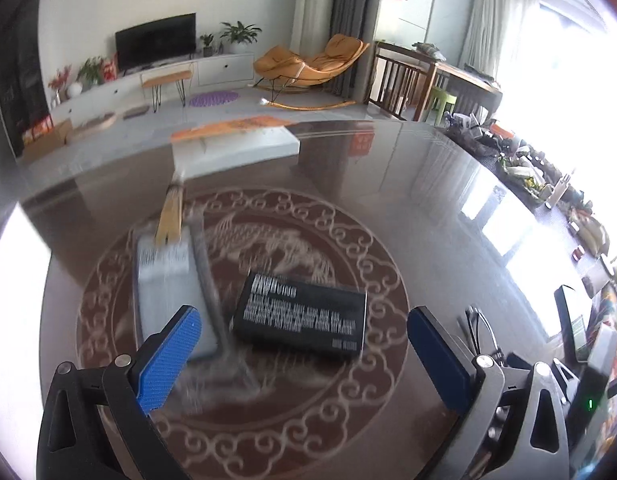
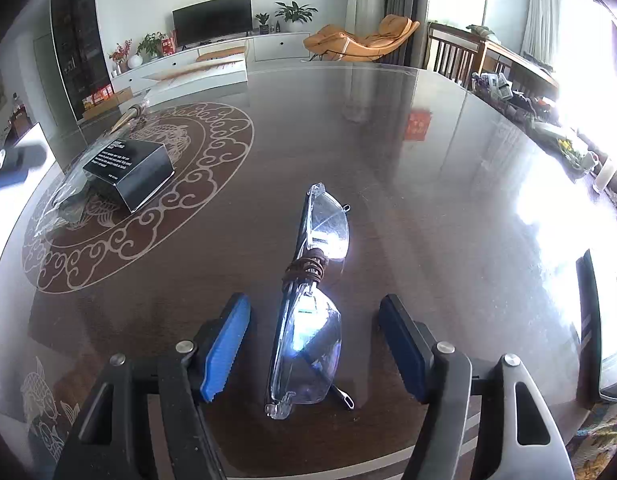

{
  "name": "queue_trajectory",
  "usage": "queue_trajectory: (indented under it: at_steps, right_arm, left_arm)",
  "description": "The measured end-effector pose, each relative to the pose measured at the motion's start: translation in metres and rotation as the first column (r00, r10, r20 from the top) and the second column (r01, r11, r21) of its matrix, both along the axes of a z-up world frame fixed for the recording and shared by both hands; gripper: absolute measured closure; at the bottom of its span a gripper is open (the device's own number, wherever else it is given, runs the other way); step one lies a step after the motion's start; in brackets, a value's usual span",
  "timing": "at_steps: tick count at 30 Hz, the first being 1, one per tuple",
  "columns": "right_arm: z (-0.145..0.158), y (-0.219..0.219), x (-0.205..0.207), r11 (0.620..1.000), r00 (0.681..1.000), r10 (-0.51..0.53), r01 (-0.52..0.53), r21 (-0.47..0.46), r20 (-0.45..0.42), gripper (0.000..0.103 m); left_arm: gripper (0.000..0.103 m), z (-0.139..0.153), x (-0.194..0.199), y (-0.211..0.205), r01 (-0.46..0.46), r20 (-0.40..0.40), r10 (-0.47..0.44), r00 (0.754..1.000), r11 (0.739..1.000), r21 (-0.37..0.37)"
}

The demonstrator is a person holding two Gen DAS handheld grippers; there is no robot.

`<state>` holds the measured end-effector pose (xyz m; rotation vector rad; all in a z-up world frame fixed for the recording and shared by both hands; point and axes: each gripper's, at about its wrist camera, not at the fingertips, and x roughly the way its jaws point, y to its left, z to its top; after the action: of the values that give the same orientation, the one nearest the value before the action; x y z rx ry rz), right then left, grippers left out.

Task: Organize objects
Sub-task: 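Lift the glasses with the right tool while the left tool moves toward the black soap box, then lower the left tool around the black soap box and close it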

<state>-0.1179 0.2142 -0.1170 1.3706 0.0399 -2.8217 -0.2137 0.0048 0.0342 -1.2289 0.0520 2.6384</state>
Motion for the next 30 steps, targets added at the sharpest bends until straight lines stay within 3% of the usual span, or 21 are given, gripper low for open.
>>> queue_trajectory:
  at_steps: [2,5,7,9,17,21,25,28,30]
  right_arm:
    - [0.0,0.0,0.001,1.0,1.0,-0.001,0.001,-0.001,0.001,0.034]
    - [0.0,0.001,0.001,1.0,1.0,-0.002,0.002,-0.002,0.003,0.033]
    - [0.001,0.002,0.0,1.0,1.0,-0.002,0.002,-0.004,0.003,0.033]
    - [0.0,0.002,0.001,1.0,1.0,0.002,-0.002,-0.004,0.003,0.032]
    - [-0.001,0.0,0.0,1.0,1.0,0.006,-0.006,-0.003,0.009,0.029]
    - [0.0,0.001,0.0,1.0,1.0,0.006,-0.006,-0.003,0.009,0.029]
    - [0.0,0.001,0.0,1.0,1.0,0.005,-0.005,-0.004,0.007,0.028]
    - [0.0,0.001,0.0,1.0,1.0,0.006,-0.006,-0.004,0.007,0.028]
    - [0.0,0.001,0.0,1.0,1.0,0.005,-0.005,-0.004,0.007,0.028]
  left_arm:
    - [0.0,-0.001,-0.034,0.017,-0.075,0.027,0.077,0.997,0.994,-0.077]
    - [0.0,-0.019,-0.068,0.031,-0.153,0.078,0.158,0.984,0.986,-0.06]
    - [0.0,-0.038,-0.08,0.043,-0.194,0.118,0.209,0.971,0.973,-0.129]
    - [0.0,-0.046,-0.077,0.043,-0.217,0.115,0.238,0.964,0.962,-0.165]
    - [0.0,-0.059,-0.019,0.002,-0.188,0.121,0.214,0.969,0.963,-0.192]
    - [0.0,-0.044,-0.019,-0.007,-0.226,0.097,0.239,0.966,0.966,-0.127]
    - [0.0,-0.04,-0.052,0.006,-0.305,0.205,0.304,0.93,0.952,-0.028]
    - [0.0,-0.056,-0.073,0.025,-0.347,0.243,0.361,0.9,0.933,-0.099]
    - [0.0,-0.068,-0.074,0.033,-0.345,0.249,0.375,0.893,0.926,-0.156]
